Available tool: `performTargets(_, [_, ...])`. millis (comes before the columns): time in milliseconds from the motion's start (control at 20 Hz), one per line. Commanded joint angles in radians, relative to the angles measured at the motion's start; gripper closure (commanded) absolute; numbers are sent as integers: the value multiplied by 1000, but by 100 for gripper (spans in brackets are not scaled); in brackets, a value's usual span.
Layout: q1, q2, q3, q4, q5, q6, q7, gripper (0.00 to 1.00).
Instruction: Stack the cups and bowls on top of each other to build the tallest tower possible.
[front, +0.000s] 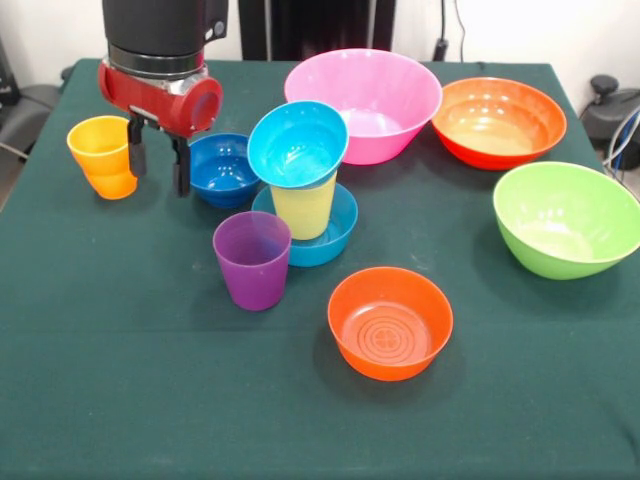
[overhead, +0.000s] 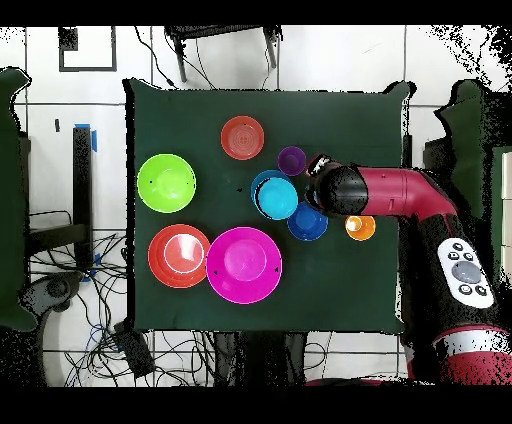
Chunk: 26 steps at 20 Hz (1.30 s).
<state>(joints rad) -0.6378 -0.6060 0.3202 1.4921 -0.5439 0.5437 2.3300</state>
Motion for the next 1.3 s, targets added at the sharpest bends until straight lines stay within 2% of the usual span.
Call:
performTargets(50, [46, 65, 51, -53, -24, 56, -124, 0])
performTargets(550, [41, 55, 57, -61, -8, 88, -145, 0])
performTargets(1300, [61, 77, 79, -184, 12, 212, -187, 0])
